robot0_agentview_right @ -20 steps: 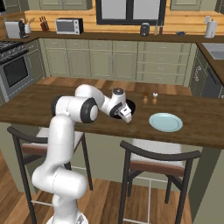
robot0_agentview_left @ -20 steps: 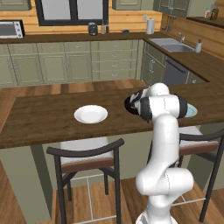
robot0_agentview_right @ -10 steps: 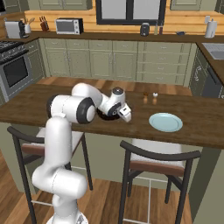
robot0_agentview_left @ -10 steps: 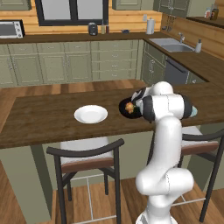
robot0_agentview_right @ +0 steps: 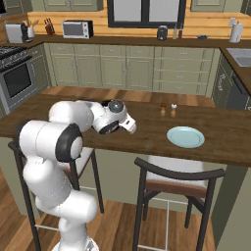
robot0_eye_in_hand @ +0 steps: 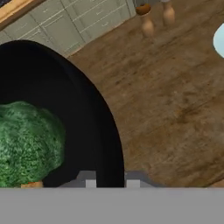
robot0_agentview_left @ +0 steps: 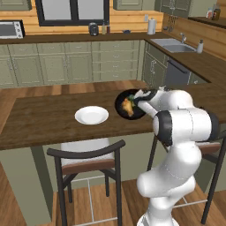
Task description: Pick the chicken drumstick and broccoli from their plates and place them in the bowl. Then put the bowl in the fridge.
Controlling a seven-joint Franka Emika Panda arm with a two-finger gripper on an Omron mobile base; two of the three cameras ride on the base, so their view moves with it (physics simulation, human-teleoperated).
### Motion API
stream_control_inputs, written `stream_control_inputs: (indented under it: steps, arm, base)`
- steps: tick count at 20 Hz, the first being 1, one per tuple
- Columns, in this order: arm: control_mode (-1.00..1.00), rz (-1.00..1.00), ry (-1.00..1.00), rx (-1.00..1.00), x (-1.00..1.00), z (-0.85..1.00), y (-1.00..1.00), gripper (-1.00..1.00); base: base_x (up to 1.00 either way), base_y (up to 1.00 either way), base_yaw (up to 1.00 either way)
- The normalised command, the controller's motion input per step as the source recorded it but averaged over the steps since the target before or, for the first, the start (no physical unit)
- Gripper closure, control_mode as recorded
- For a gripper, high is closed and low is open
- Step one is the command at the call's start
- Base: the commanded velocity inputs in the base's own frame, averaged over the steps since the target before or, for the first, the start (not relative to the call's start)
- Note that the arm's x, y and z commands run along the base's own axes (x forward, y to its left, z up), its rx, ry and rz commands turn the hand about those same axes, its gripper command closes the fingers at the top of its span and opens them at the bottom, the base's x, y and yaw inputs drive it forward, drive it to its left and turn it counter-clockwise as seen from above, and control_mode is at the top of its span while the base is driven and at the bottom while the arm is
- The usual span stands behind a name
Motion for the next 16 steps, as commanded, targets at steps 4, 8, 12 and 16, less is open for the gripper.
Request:
stream_control_inputs:
  steps: [4,8,12,16]
  arm:
    - [-1.0,0.0,0.04,-0.06,-0.94,1.0,0.95,1.0]
    - [-1.0,0.04,0.2,0.0,-0.96,1.0,0.73,1.0]
    - [-1.0,0.04,0.21,0.09,-0.57,1.0,0.69,1.0]
    - [-1.0,-0.03,0.31,0.3,-0.38,0.95,0.29,1.0]
  base:
    - [0.0,0.0,0.0]
    - [0.0,0.0,0.0]
    - [0.0,0.0,0.0]
    - [0.0,0.0,0.0]
